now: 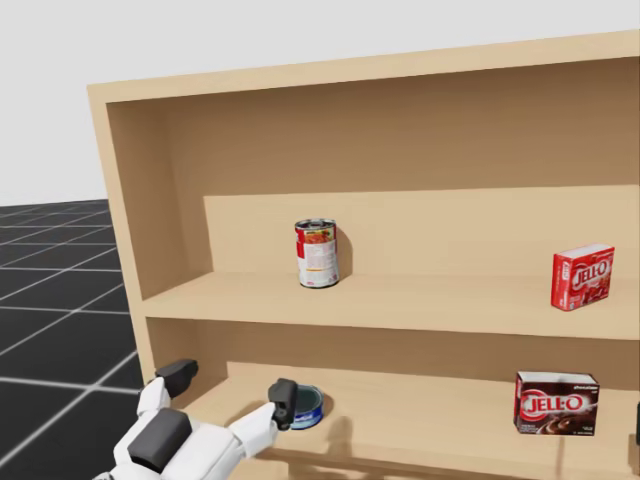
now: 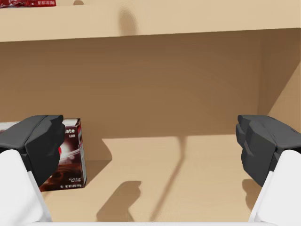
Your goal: Retrieve the soup can from the shelves.
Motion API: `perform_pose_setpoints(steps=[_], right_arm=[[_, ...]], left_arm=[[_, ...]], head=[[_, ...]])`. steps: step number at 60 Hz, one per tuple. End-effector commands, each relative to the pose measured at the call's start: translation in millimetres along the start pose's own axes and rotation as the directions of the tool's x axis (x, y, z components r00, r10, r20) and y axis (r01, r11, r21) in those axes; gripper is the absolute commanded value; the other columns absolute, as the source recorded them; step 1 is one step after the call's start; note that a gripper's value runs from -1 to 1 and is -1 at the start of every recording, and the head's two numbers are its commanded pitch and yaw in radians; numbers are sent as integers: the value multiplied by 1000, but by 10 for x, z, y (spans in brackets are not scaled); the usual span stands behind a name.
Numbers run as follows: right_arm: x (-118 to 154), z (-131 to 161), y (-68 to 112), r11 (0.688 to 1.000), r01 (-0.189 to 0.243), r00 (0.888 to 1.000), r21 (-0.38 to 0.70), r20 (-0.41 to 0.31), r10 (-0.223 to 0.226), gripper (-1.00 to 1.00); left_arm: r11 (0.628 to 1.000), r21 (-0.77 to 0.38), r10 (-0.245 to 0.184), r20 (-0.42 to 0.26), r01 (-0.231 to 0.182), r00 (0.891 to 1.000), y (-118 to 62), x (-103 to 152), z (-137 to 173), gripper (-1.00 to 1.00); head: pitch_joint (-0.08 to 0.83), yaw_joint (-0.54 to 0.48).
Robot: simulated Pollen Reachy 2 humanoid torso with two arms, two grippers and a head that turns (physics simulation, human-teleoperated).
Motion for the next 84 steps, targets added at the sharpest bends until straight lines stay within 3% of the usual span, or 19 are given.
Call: perform_pose_setpoints(steps=[1, 5, 13, 24, 45, 55, 66, 84], right_arm=[[-19, 8, 27, 1000, 14, 1000, -2, -5, -14, -1000], [-14, 10, 22, 1000, 13, 1000, -2, -4, -13, -1000], [-17, 9, 20, 1000, 13, 1000, -1, -6, -13, -1000], [-20, 5, 13, 1000, 12, 1000, -4, -6, -12, -1000], [-5, 8, -11, 1000, 11, 1000, -11, 3, -11, -1000], [-5, 8, -14, 1000, 10, 1000, -13, 5, -10, -1000], [-1, 12, -18, 1000, 9, 1000, -16, 8, -9, -1000], [-7, 7, -25, 1000, 7, 1000, -20, 7, -7, -1000]], left_arm=[[999, -43, -25, -15, 24, 1000, -182, 470, 96, -1000], [998, -56, -40, -5, 39, 999, -229, 682, 87, -1000], [997, -55, -51, 9, 51, 999, -250, 870, -20, -1000], [997, -71, -23, -38, 20, 999, -268, 968, -322, -1000], [998, -26, 54, -97, -56, 994, -318, 951, -965, -1000], [997, 34, 71, -133, -68, 989, -391, 892, -1248, -1000], [995, 91, 62, -163, -47, 985, -517, 820, -1511, -1000], [986, 166, 59, -173, -30, 983, -568, 756, -1753, -1000]], head=[[105, 251], [106, 255], [105, 258], [107, 264], [109, 262], [111, 261], [116, 260], [122, 255]])
